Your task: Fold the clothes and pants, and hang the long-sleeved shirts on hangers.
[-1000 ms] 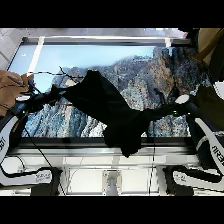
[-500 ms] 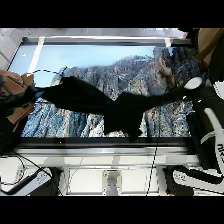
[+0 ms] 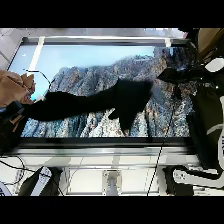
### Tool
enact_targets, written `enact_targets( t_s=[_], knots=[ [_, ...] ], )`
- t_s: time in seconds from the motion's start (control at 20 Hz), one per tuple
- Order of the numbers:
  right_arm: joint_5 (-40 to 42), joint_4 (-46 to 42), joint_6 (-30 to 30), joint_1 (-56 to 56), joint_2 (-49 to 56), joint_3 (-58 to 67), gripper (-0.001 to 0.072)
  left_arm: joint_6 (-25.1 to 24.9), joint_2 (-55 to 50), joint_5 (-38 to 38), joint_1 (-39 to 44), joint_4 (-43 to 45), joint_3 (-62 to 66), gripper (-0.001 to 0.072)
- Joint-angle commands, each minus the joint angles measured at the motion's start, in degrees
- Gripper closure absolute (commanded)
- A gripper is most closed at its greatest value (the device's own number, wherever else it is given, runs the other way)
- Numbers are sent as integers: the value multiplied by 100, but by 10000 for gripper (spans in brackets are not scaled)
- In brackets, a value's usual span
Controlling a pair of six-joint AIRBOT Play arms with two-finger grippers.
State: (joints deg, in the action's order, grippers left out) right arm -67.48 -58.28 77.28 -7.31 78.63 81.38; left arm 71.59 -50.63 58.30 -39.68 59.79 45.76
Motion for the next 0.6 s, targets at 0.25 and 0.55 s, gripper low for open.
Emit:
enact_targets(
  t_s=[0.25,0.55],
  knots=[
    [-802,-560,39,916,356,-256,264,42,44,-39,-42,149,-317,686],
    [-186,-1075,-81,1805,354,-2144,263,42,44,-42,-42,151,-317,686]
  ],
)
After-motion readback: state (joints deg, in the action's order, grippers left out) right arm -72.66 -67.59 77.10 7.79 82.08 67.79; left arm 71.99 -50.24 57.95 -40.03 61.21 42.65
